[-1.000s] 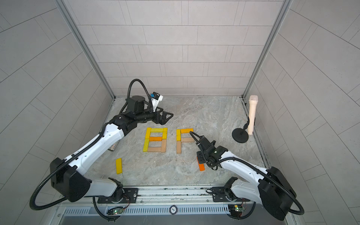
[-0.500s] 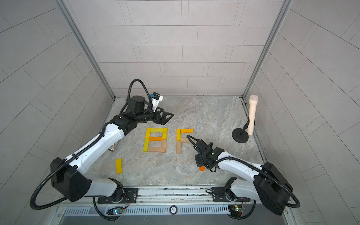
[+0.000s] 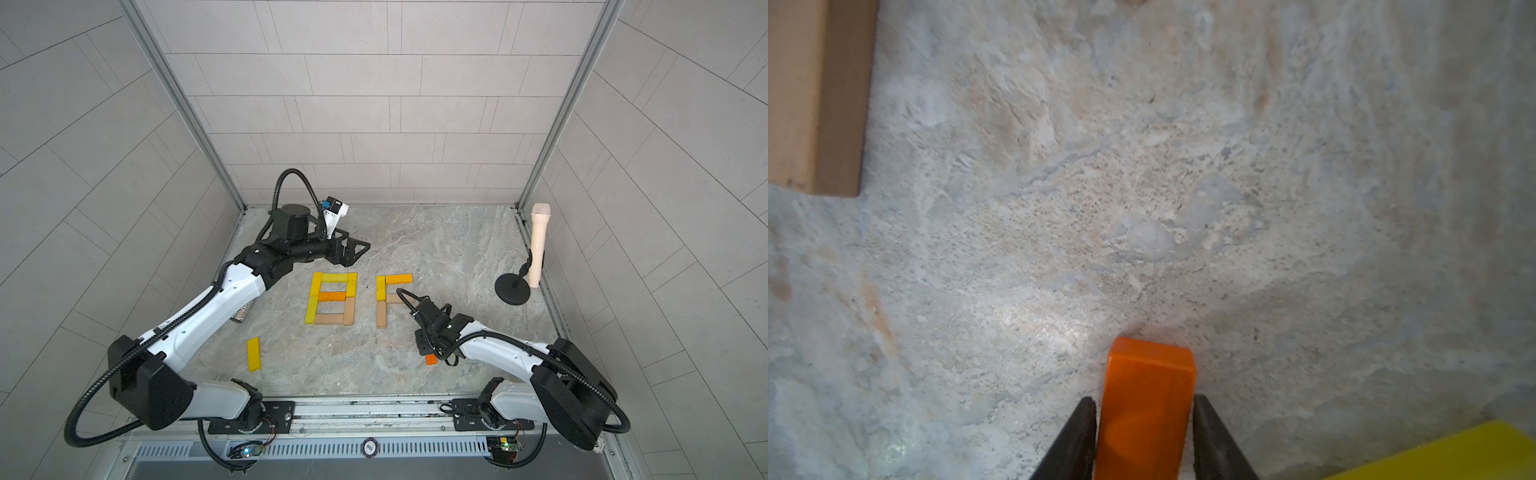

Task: Assemble the number 8 with building blocks
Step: Pick up the building block from the center of the board.

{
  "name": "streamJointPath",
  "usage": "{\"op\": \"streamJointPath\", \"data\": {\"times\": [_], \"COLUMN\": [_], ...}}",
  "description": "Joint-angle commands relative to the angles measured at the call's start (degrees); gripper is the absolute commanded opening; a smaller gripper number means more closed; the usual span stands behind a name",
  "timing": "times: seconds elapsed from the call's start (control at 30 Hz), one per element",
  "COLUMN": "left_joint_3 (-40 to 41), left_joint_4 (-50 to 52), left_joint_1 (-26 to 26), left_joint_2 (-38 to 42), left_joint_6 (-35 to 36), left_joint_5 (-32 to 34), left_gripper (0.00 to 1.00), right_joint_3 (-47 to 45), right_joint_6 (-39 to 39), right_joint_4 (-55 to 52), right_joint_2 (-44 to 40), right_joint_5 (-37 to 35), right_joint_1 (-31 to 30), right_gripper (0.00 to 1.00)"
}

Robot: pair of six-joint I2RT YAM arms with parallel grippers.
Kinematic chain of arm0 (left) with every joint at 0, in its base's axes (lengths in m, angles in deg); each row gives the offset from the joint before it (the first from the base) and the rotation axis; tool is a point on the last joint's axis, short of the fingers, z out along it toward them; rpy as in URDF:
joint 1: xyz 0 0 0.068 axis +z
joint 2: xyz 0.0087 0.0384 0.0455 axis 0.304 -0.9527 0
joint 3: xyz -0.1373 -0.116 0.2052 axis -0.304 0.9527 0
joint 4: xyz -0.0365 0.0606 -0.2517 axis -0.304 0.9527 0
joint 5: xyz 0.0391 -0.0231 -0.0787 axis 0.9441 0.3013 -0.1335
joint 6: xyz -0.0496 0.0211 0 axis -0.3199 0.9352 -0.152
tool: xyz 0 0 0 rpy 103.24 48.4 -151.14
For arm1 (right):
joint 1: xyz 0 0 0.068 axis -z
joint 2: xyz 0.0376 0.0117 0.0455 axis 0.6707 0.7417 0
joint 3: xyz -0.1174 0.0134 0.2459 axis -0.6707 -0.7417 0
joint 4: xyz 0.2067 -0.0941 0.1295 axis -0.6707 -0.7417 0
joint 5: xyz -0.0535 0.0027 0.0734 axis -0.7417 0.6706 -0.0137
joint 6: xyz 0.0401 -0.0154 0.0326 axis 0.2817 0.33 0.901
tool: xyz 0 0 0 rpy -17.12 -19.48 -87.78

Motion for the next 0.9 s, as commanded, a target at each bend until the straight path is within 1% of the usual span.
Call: {"op": "streamJointPath", "data": {"times": [0.0, 0.07, 0.2, 0.3, 0.47, 0.6, 0.7, 0.87], "left_joint_3": [0.1, 0.0, 0.0, 0.0, 0.2, 0.2, 0.2, 0.2], "left_joint_4": [-0.7, -0.7, -0.8, -0.9, -1.5, -1.6, -1.7, -1.7], "left_joint_1": [0.2, 0.1, 0.2, 0.1, 0.1, 0.0, -0.2, -0.5], "left_joint_2": [0.1, 0.2, 0.1, 0.0, -0.3, -0.4, -0.3, -0.4], "left_joint_6": [0.3, 0.3, 0.2, 0.1, -0.6, -1.0, -1.1, -1.3], "left_joint_5": [-1.0, -1.1, -1.3, -1.4, -1.9, -2.3, -2.4, -2.4], "left_gripper": [1.00, 1.00, 1.00, 1.00, 1.00, 1.00, 1.00, 1.00], "right_joint_3": [0.1, 0.3, 1.0, 2.2, 4.6, 10.1, 13.9, 21.3], "right_joint_6": [1.2, 1.5, 2.5, 3.8, 3.3, 2.0, 0.5, -1.6], "right_joint_4": [0.3, 0.3, -0.3, -1.1, -1.1, -1.5, -1.5, -1.0], "right_joint_2": [0.7, 1.2, 0.9, 0.9, 2.1, 4.5, 7.5, 15.0], "right_joint_5": [-1.5, -1.5, -3.3, -4.4, -2.9, -0.9, 0.3, 2.7], "right_joint_1": [-0.3, -0.3, -0.3, 0.6, 4.9, 9.6, 12.1, 15.7], "right_gripper": [0.40, 0.39, 0.34, 0.31, 0.30, 0.29, 0.29, 0.28]}}
